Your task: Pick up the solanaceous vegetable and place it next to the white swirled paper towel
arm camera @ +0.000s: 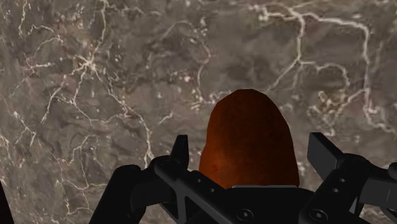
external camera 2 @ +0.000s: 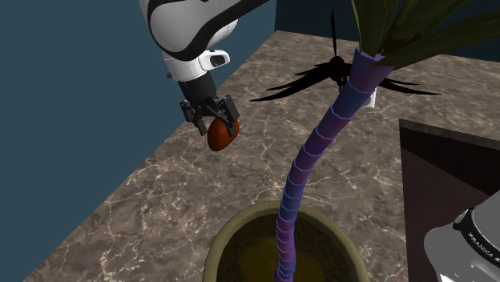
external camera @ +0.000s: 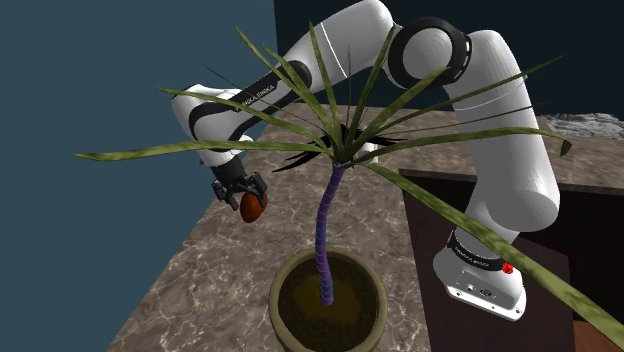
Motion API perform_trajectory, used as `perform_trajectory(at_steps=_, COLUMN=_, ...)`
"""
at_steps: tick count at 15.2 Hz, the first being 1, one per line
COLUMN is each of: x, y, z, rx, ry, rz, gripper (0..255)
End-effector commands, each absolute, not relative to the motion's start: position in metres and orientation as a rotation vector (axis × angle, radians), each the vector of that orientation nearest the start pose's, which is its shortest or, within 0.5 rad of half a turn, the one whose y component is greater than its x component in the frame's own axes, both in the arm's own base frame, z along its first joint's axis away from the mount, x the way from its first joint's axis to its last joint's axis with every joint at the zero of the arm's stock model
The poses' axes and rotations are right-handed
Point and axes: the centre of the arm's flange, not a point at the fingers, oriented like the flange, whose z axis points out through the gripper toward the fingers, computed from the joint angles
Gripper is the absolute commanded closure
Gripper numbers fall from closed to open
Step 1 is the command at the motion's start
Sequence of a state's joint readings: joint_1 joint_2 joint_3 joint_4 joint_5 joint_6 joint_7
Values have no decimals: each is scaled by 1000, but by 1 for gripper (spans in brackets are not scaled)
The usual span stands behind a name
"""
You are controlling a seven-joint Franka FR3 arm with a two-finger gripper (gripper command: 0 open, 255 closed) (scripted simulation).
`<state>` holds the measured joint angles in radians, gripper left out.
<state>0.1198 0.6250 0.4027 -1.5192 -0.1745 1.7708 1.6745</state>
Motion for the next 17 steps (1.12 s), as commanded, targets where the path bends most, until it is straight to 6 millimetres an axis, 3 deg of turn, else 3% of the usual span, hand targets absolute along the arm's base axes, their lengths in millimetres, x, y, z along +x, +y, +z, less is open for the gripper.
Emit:
perform_trajectory(at_steps=1, x=601, y=285, z=295, rx=-2857, ry=1792, rz=365, gripper=0)
perform_trajectory(at_steps=3, x=601, y=285, z=295, rx=-2857, ry=1792, rz=365, gripper=0)
perform_trajectory(at_steps=4, x=601, y=285, z=295, rx=-2857, ry=1792, rz=365, gripper=255)
perform_trajectory(at_steps=13, x=601, y=285, z=295, rx=-2857, ry=1792, rz=365, gripper=255)
perform_trajectory(at_steps=17, x=601, y=285, z=316, rx=-2857, ry=1792, rz=365, gripper=255)
